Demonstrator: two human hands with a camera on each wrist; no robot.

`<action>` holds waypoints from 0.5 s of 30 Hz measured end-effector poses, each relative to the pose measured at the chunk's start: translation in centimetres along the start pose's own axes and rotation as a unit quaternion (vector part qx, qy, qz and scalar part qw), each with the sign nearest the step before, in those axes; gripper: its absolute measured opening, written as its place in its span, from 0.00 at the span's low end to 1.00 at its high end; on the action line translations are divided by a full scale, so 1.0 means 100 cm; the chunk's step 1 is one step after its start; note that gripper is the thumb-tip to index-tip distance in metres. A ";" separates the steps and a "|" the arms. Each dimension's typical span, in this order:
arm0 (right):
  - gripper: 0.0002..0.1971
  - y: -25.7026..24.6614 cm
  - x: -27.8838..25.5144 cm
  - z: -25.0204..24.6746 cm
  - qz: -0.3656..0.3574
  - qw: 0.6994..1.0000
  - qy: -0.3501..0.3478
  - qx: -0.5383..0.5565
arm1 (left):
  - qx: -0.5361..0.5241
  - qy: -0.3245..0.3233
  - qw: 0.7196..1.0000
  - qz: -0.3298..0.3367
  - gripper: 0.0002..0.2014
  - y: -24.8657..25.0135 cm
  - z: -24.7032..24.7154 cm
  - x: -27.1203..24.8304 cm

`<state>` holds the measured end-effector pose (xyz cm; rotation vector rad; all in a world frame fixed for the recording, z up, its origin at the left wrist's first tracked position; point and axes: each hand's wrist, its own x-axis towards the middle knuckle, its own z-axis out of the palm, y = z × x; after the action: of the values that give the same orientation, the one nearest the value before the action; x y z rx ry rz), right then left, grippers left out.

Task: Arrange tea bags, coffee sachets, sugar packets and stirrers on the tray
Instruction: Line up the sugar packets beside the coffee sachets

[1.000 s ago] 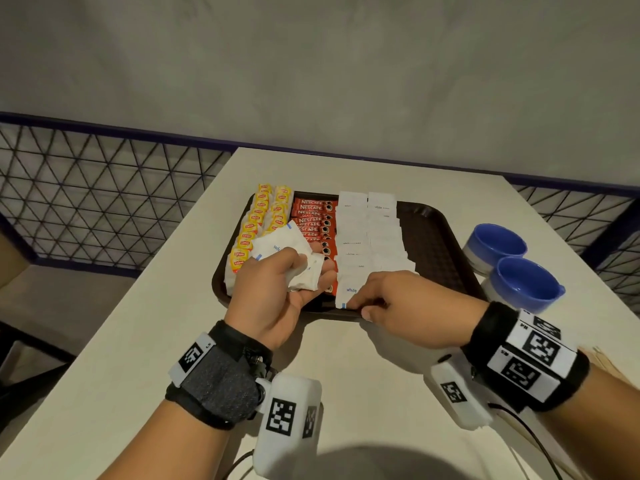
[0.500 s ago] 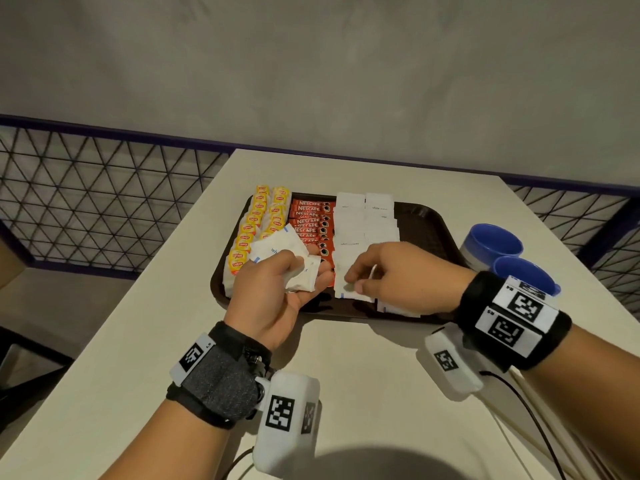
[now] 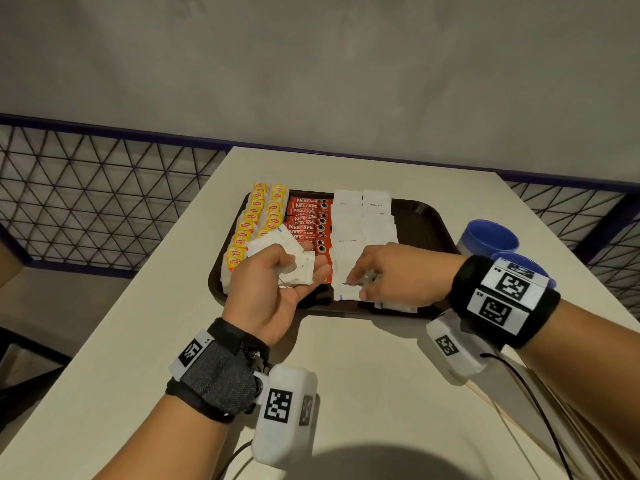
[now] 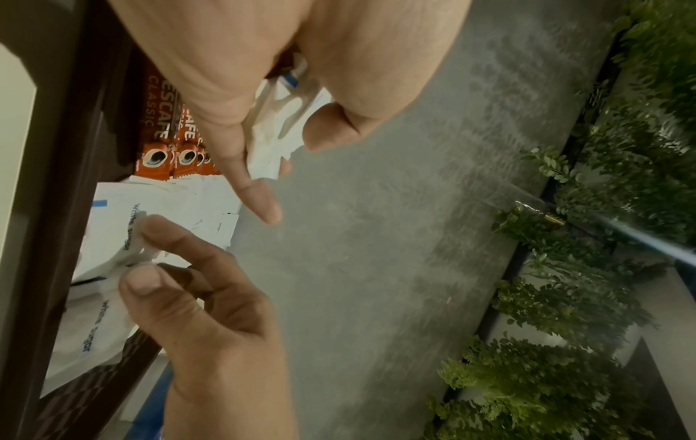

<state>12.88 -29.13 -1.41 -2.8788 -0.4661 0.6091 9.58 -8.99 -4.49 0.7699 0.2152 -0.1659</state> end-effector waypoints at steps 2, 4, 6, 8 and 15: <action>0.18 0.003 -0.004 -0.002 -0.003 1.000 0.021 0.022 | -0.013 -0.006 1.000 -0.003 0.16 0.001 0.001 -0.001; 0.15 0.007 -0.014 -0.008 0.003 0.996 0.061 0.057 | -0.016 -0.018 1.000 -0.010 0.17 0.001 0.001 0.000; 0.10 0.014 -0.027 -0.012 0.016 0.992 0.084 0.094 | -0.004 -0.034 0.999 -0.023 0.17 -0.003 0.000 0.000; 0.08 0.022 -0.037 -0.007 0.037 0.991 0.068 0.113 | 0.015 -0.047 0.998 -0.033 0.17 -0.009 -0.001 0.001; 0.09 0.040 -0.042 0.026 0.040 0.993 0.032 0.104 | 0.040 -0.067 0.996 -0.045 0.17 -0.013 -0.001 0.000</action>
<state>9.24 -34.00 -3.13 -2.7195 -0.2623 0.5402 9.26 -9.84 -5.46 0.8258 0.1161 -0.3121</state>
